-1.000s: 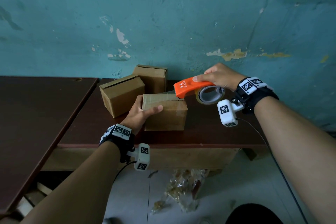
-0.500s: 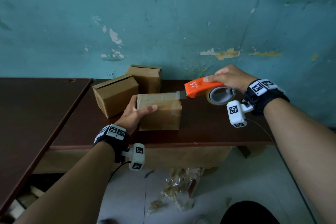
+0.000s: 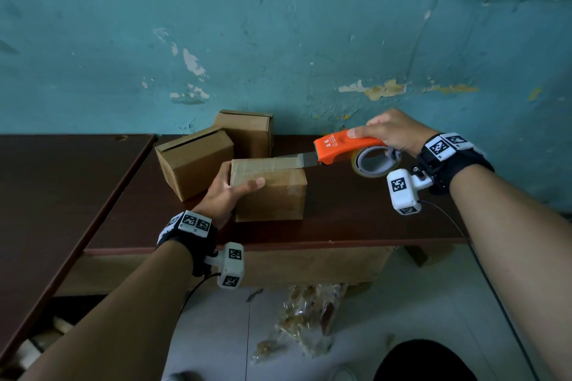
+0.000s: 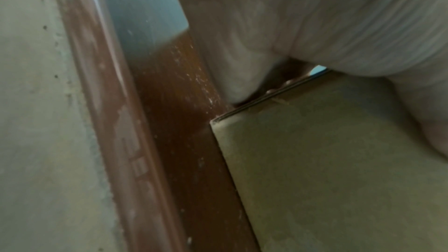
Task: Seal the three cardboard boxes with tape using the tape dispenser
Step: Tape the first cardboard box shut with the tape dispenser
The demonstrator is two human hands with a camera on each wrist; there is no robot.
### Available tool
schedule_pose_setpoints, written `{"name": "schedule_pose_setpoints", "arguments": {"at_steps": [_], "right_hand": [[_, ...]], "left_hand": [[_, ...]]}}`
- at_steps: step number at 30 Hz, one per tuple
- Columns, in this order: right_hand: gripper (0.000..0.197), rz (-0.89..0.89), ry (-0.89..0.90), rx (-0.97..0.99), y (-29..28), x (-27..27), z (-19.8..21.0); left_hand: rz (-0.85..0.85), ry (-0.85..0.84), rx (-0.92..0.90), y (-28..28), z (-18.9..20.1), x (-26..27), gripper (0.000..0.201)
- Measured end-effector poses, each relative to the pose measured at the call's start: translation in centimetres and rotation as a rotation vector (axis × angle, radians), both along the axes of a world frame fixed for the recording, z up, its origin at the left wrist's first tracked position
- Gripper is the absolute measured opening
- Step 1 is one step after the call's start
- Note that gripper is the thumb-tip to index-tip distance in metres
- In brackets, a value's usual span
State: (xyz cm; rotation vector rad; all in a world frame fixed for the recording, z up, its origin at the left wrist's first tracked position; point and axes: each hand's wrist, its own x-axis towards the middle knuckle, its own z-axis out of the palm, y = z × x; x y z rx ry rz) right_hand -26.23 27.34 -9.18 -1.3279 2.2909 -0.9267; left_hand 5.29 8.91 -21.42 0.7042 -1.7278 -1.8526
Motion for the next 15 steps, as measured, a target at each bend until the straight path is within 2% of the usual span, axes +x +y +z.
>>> {"name": "schedule_pose_setpoints", "arguments": {"at_steps": [2, 5, 10, 13, 15], "right_hand": [[0.059, -0.032, 0.002, 0.002, 0.7, -0.7, 0.0], [0.069, -0.075, -0.011, 0.007, 2.2, -1.9, 0.0], [0.071, -0.082, 0.022, 0.031, 2.5, -1.7, -0.8], [0.059, -0.083, 0.022, 0.045, 2.2, -1.6, -1.0], [0.051, -0.086, 0.034, 0.061, 2.1, -1.6, -1.1]], "left_hand": [[-0.005, 0.001, -0.002, -0.1, -0.1, 0.0, 0.114], [0.002, 0.006, 0.002, -0.1, -0.2, -0.1, 0.116], [0.002, 0.013, 0.009, -0.1, -0.2, -0.2, 0.115], [0.007, 0.005, 0.007, -0.1, -0.3, -0.3, 0.115], [0.01, -0.002, 0.013, -0.1, -0.3, -0.3, 0.123]]}}
